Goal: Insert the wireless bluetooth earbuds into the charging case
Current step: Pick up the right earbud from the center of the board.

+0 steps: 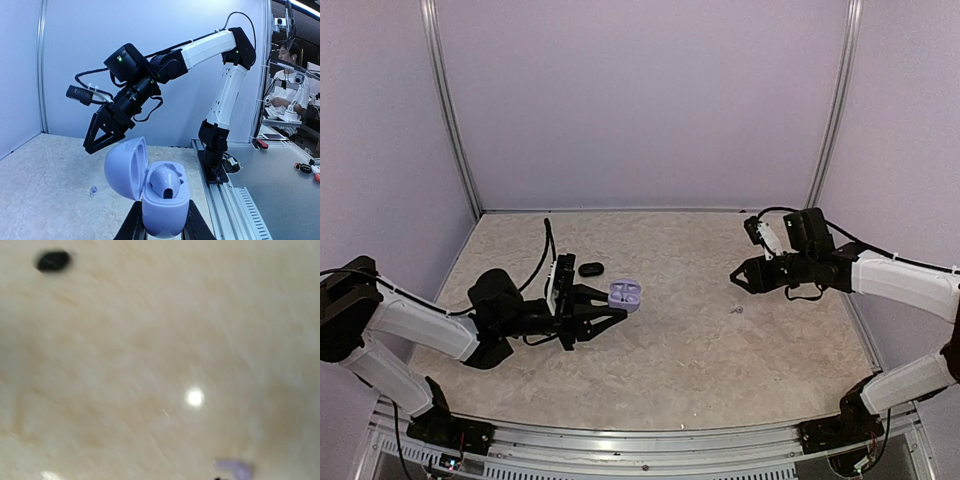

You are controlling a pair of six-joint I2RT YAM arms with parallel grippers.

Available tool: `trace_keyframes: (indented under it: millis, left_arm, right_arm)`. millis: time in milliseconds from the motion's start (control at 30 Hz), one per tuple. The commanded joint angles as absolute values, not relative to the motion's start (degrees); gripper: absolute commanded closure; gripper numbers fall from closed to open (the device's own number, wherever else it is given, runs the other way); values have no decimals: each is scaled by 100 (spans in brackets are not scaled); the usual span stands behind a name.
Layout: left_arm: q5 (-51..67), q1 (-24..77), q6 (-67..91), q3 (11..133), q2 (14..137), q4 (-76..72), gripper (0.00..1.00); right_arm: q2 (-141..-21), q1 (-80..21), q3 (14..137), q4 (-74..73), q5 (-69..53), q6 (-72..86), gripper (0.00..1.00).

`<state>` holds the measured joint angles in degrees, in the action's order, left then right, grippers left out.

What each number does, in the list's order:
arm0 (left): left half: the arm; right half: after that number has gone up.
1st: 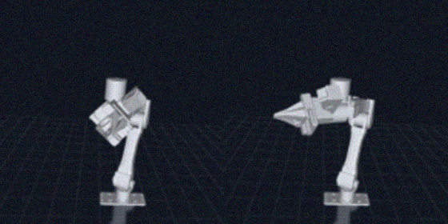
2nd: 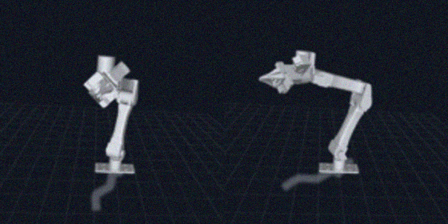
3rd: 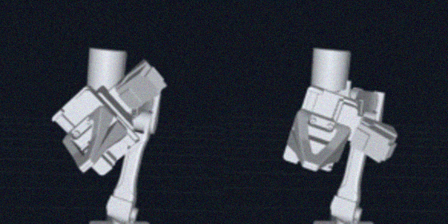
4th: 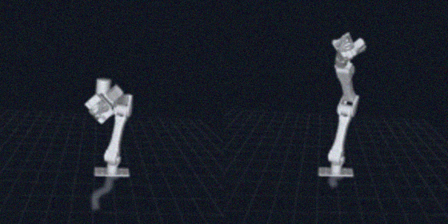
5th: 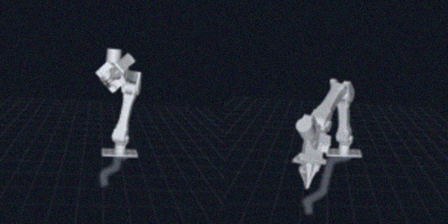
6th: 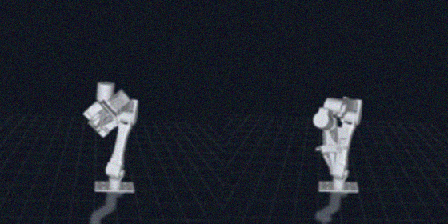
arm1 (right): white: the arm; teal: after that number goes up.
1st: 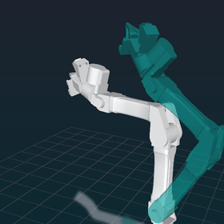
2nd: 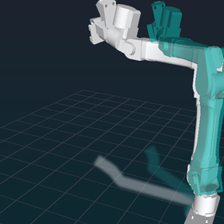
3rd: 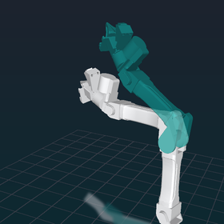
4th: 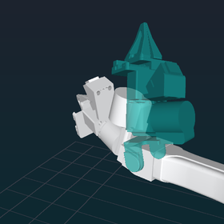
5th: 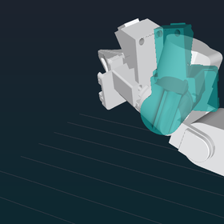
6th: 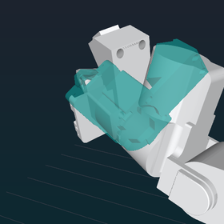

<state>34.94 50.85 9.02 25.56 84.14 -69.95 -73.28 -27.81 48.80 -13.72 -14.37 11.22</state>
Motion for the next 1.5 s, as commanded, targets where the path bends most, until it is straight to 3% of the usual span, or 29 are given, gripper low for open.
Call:
trace_keyframes:
  millis: [0,267,1033,1467]
  left_arm:
    - [3499,5030,934,2449,8430,-7247,100]
    - [3504,5010,924,2418,8461,-7285,100]
    - [3503,5010,883,2417,8490,-7242,100]
    - [3498,5002,879,2426,8525,-7251,100]
  right_arm:
    - [-7507,-2496,4488,-1210,-1622,1688,55]
    - [-8180,-2344,4106,-747,-1133,1608,62]
    - [-9346,-2329,4278,-130,-699,1304,64]
    - [-9501,-2326,4309,-92,-786,1131,76]
